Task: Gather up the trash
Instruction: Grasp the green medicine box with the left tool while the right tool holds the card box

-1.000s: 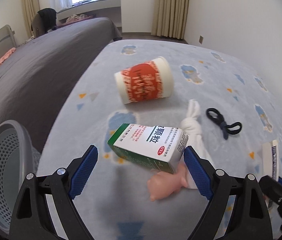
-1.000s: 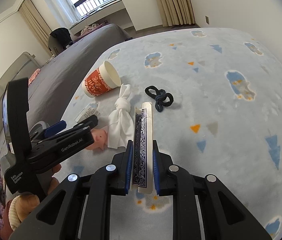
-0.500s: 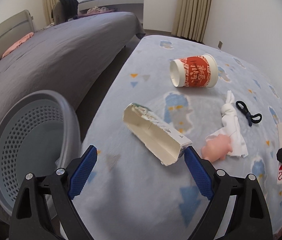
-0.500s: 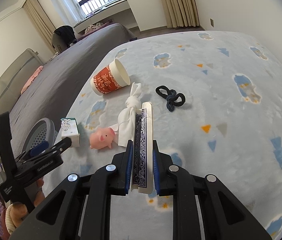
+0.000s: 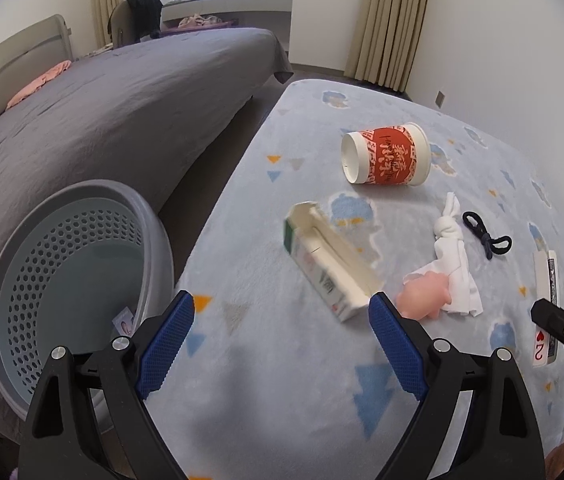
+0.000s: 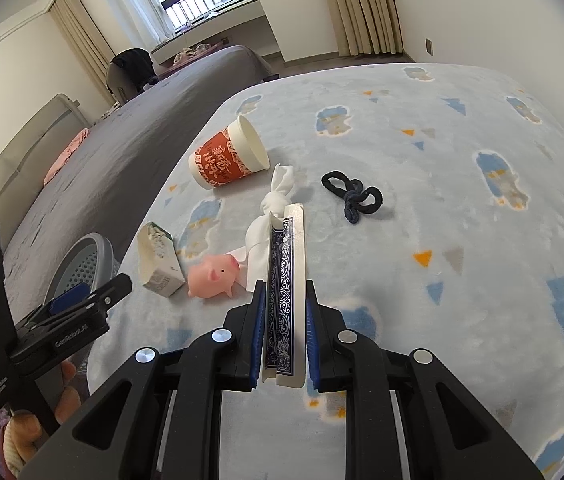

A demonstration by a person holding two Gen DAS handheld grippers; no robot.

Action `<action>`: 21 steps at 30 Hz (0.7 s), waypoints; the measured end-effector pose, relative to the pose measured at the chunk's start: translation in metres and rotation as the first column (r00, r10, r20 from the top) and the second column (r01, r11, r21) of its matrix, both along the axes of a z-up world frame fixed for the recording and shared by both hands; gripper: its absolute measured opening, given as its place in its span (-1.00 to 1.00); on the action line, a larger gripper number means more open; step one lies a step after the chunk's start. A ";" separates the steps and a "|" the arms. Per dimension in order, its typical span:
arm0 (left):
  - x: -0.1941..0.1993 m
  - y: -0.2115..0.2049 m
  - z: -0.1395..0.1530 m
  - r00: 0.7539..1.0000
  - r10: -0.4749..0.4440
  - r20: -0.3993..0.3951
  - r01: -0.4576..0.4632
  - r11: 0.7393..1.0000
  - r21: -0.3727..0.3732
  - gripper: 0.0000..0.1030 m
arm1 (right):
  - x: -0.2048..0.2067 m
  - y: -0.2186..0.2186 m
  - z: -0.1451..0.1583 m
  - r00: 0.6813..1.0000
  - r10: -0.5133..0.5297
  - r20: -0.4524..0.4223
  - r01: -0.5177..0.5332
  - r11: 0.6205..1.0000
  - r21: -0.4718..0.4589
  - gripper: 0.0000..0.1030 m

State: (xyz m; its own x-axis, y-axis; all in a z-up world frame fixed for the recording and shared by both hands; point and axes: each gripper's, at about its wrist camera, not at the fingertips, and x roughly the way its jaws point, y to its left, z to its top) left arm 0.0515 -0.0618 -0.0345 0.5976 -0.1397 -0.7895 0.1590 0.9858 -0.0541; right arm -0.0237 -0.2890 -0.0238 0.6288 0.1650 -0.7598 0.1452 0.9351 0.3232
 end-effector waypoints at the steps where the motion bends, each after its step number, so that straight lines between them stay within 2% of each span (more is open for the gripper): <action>1: 0.003 -0.002 0.000 1.000 -0.001 -0.005 0.001 1.000 -0.003 0.69 | 0.000 0.000 0.000 1.000 0.001 0.001 -0.001 1.000 0.002 -0.66; 6: 0.022 -0.016 0.002 1.000 0.012 -0.017 -0.012 1.000 -0.011 0.69 | 0.001 0.000 0.000 1.000 0.005 -0.002 -0.005 1.000 0.009 -0.66; 10: 0.037 -0.031 0.000 0.999 0.021 -0.030 -0.020 1.000 0.012 0.69 | 0.001 -0.002 0.002 1.000 0.002 0.001 -0.002 1.000 0.018 -0.66; 18: 0.057 -0.037 -0.029 0.991 0.061 -0.117 -0.058 0.998 0.030 0.68 | 0.001 -0.007 0.004 1.000 -0.002 0.006 0.002 1.000 0.026 -0.66; 21: 0.057 -0.037 -0.035 0.990 0.056 -0.129 -0.053 0.998 0.026 0.39 | 0.000 -0.007 0.004 1.000 -0.002 0.007 0.002 1.000 0.026 -0.66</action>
State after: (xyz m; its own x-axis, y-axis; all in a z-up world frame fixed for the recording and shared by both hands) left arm 0.1087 -0.0988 -0.0699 0.4964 -0.0910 -0.8633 0.0981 0.9940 -0.0484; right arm -0.0235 -0.2965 -0.0197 0.6342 0.1832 -0.7511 0.1449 0.9261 0.3483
